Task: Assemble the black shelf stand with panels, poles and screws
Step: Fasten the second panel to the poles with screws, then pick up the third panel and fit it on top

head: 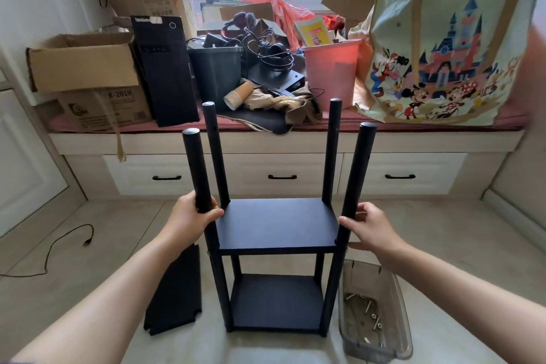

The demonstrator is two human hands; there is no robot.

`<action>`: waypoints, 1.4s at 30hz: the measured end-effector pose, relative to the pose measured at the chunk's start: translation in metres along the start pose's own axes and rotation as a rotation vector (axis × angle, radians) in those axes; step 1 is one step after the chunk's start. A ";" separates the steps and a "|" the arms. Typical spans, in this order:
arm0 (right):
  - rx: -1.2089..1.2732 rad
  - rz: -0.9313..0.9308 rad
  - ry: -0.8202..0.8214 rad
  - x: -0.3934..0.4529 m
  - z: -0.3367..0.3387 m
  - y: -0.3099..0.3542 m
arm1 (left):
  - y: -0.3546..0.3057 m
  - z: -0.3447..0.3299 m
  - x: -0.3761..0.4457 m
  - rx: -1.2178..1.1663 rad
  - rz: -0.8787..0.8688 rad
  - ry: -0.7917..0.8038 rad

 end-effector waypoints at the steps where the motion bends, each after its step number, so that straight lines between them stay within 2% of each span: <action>1: -0.008 -0.004 -0.003 0.000 0.001 0.001 | -0.002 0.001 -0.002 -0.004 -0.010 -0.004; 7: -0.303 -0.011 -0.046 -0.011 0.014 0.015 | -0.019 0.025 -0.010 -0.149 -0.070 -0.076; 15: -0.382 -0.046 0.019 -0.030 -0.003 0.019 | -0.011 0.030 -0.019 -0.091 0.021 0.047; 23: -0.437 0.042 0.138 -0.048 -0.061 0.012 | 0.006 0.047 -0.034 -0.022 0.062 0.219; 31: -0.604 0.021 0.407 -0.079 -0.189 -0.042 | 0.092 0.077 -0.047 0.195 0.250 0.451; 36: -0.649 0.002 0.519 -0.081 -0.273 -0.081 | 0.171 0.075 -0.052 0.231 0.351 0.480; 42: -0.675 -0.122 0.561 -0.054 -0.350 -0.151 | 0.256 0.051 -0.051 0.214 0.466 0.515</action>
Point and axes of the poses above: each hand's wrist, its own x-axis towards the middle knuckle, its own z-axis out of the back of the hand, y = z × x, the point moved 7 cm from there along x, towards the middle knuckle, and after that the axes turned 4 degrees about x, right-handed, at the moved point
